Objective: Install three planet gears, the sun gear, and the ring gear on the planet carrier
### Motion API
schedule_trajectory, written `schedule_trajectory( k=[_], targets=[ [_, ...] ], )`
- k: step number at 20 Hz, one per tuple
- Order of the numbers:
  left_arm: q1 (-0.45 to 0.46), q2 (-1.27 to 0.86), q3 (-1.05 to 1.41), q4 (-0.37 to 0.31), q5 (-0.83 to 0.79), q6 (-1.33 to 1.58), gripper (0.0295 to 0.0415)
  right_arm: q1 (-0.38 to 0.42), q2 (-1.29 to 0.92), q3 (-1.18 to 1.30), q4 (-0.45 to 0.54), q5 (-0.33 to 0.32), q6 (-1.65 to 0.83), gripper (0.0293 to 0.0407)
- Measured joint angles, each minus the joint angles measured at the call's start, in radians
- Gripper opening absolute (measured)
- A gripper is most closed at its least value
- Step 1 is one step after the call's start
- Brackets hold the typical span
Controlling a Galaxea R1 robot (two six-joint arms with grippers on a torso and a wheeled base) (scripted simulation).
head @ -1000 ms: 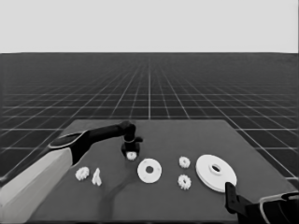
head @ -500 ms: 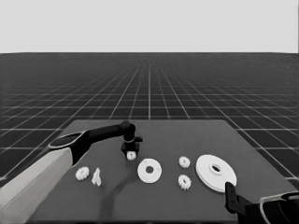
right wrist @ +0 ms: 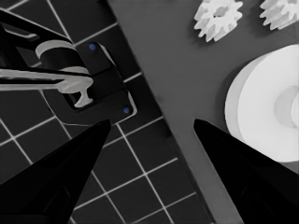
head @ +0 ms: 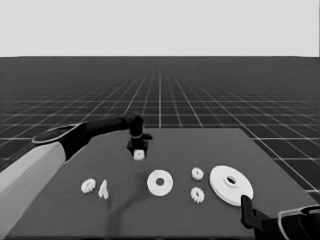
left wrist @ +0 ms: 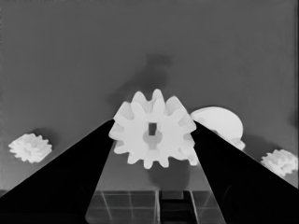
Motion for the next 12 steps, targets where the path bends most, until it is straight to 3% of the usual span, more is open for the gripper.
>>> schedule_trajectory(
  k=[3, 10, 12],
  targets=[
    [0.01, 0.099, 0.098, 0.023, 0.021, -0.194, 0.0312, 0.0, 0.0, 0.0, 0.0, 0.0, 0.0, 0.0385],
    [0.012, 0.133, 0.098, 0.027, 0.026, -0.231, 0.0312, 0.0, 0.0, 0.0, 0.0, 0.0, 0.0, 0.0385],
    [0.106, 0.154, 0.034, 0.113, -0.016, -0.195, 0.0312, 0.0, 0.0, 0.0, 0.0, 0.0, 0.0, 0.0385]
  ],
)
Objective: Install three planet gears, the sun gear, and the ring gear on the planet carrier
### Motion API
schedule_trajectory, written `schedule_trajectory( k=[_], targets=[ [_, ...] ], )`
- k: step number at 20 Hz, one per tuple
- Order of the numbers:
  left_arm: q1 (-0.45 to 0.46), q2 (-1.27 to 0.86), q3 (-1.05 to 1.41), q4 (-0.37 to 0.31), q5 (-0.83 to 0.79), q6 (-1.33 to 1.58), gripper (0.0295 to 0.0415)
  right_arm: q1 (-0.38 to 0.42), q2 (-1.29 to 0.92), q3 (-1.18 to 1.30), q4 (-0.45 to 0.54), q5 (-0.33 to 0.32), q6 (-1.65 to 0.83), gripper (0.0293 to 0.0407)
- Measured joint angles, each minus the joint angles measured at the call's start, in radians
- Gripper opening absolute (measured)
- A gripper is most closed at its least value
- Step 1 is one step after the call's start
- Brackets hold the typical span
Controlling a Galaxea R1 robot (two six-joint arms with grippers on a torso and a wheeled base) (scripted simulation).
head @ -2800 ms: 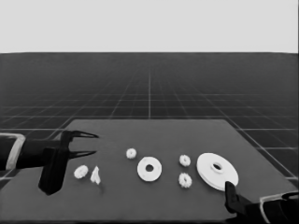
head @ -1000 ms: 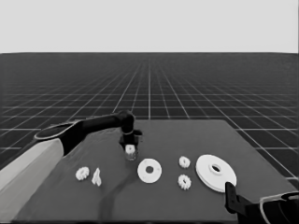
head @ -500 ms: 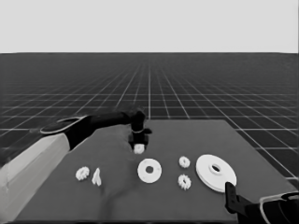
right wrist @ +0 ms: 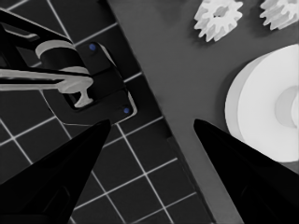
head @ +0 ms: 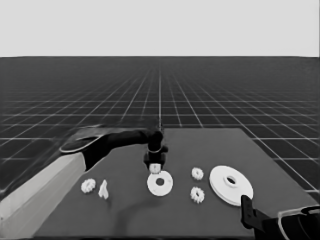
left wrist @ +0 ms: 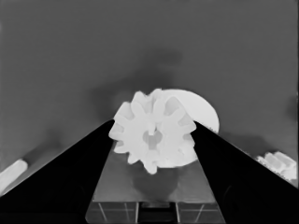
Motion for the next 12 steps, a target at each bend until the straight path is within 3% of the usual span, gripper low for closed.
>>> schedule_trajectory(
  k=[8, 10, 12],
  targets=[
    [0.048, 0.018, -0.055, 0.04, -0.03, 0.029, 0.0312, 0.0, 0.0, 0.0, 0.0, 0.0, 0.0, 0.0385],
    [0.048, 0.019, -0.056, 0.04, -0.03, 0.029, 0.0372, 0.0, 0.0, 0.0, 0.0, 0.0, 0.0, 0.0385],
    [0.048, 0.019, -0.056, 0.04, -0.03, 0.029, 0.0383, 0.0, 0.0, 0.0, 0.0, 0.0, 0.0, 0.0385]
  ],
)
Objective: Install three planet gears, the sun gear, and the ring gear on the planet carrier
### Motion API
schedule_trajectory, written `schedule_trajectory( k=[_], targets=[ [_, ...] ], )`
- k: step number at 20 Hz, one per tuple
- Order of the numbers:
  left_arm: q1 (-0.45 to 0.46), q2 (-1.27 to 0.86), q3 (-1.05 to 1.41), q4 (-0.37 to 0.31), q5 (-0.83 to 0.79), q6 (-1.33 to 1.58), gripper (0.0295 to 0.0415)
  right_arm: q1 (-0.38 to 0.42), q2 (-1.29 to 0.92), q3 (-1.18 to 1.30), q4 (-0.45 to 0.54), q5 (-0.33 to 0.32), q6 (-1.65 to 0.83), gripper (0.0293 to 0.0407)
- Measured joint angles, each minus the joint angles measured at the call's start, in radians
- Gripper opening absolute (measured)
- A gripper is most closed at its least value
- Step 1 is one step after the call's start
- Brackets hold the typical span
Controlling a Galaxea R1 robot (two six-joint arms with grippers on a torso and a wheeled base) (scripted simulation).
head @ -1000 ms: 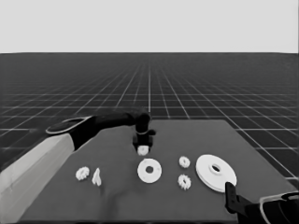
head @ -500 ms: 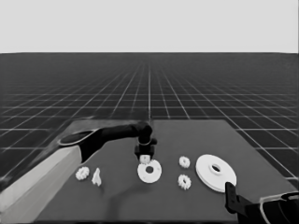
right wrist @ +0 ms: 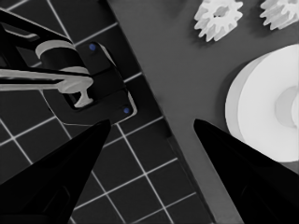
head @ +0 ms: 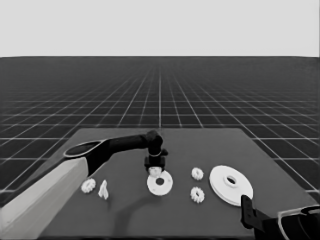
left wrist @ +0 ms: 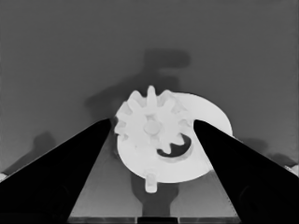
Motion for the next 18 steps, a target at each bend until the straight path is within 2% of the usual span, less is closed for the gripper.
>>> schedule_trajectory(
  k=[6, 9, 16, 17, 18],
  targets=[
    [0.0, 0.0, 0.0, 0.0, 0.0, 0.0, 0.0385, 0.0, 0.0, 0.0, 0.0, 0.0, 0.0, 0.0385],
    [-0.113, -0.036, 0.11, -0.096, 0.062, -0.061, 0.0385, 0.0, 0.0, 0.0, 0.0, 0.0, 0.0, 0.0385],
    [-0.143, -0.039, 0.12, -0.125, 0.072, -0.066, 0.0385, 0.0, 0.0, 0.0, 0.0, 0.0, 0.0, 0.0385],
    [-0.135, -0.316, 0.58, -0.109, 0.082, -0.172, 0.0385, 0.0, 0.0, 0.0, 0.0, 0.0, 0.0, 0.0385],
    [-0.127, -0.63, 0.787, -0.107, 0.071, -0.101, 0.0385, 0.0, 0.0, 0.0, 0.0, 0.0, 0.0, 0.0385]
  ],
)
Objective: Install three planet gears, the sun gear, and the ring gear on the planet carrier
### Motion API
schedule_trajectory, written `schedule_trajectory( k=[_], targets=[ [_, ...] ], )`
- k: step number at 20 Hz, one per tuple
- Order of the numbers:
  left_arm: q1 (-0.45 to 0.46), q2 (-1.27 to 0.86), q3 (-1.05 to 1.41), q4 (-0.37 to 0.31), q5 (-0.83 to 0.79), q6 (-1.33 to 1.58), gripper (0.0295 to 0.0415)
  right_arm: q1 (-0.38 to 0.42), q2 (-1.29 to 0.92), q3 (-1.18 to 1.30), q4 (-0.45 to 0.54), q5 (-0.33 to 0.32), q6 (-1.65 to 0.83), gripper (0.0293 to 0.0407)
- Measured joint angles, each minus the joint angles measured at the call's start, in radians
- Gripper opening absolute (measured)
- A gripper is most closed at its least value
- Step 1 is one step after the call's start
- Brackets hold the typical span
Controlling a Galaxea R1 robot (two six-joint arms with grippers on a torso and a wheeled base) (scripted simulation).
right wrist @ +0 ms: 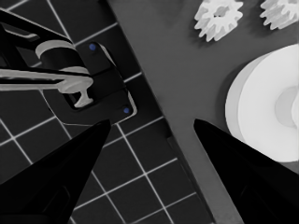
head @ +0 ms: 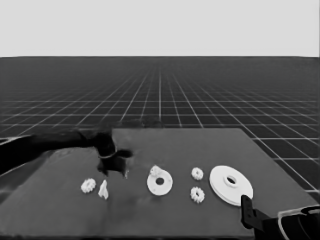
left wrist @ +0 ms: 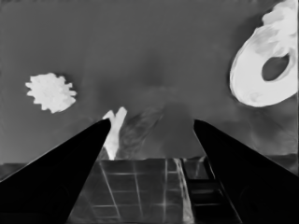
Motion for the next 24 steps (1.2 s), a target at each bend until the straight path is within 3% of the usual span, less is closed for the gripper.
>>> schedule_trajectory(
  k=[2, 4, 8, 10, 12, 18, 20, 24],
  targets=[
    [0.005, -0.252, -0.025, -0.011, -0.041, 0.235, 0.0385, 0.0, 0.0, 0.0, 0.0, 0.0, 0.0, 0.0385],
    [0.006, -0.307, -0.081, -0.022, -0.058, 0.34, 0.0385, 0.0, 0.0, 0.0, 0.0, 0.0, 0.0, 0.0385],
    [0.007, -0.323, -0.113, -0.028, -0.066, 0.391, 0.0385, 0.0, 0.0, 0.0, 0.0, 0.0, 0.0, 0.0385],
    [0.148, -0.286, -0.186, 0.073, -0.167, 0.411, 0.0385, 0.0, 0.0, 0.0, 0.0, 0.0, 0.0, 0.0385],
    [0.196, -0.264, -0.229, 0.102, -0.203, 0.423, 0.0385, 0.0, 0.0, 0.0, 0.0, 0.0, 0.0, 0.0385],
    [0.216, -0.252, -0.253, 0.115, -0.222, 0.43, 0.0385, 0.0, 0.0, 0.0, 0.0, 0.0, 0.0, 0.0385],
    [0.217, -0.251, -0.253, 0.116, -0.223, 0.43, 0.0314, 0.0, 0.0, 0.0, 0.0, 0.0, 0.0, 0.0385],
    [0.217, -0.251, -0.254, 0.116, -0.223, 0.43, 0.0313, 0.0, 0.0, 0.0, 0.0, 0.0, 0.0, 0.0385]
  ],
)
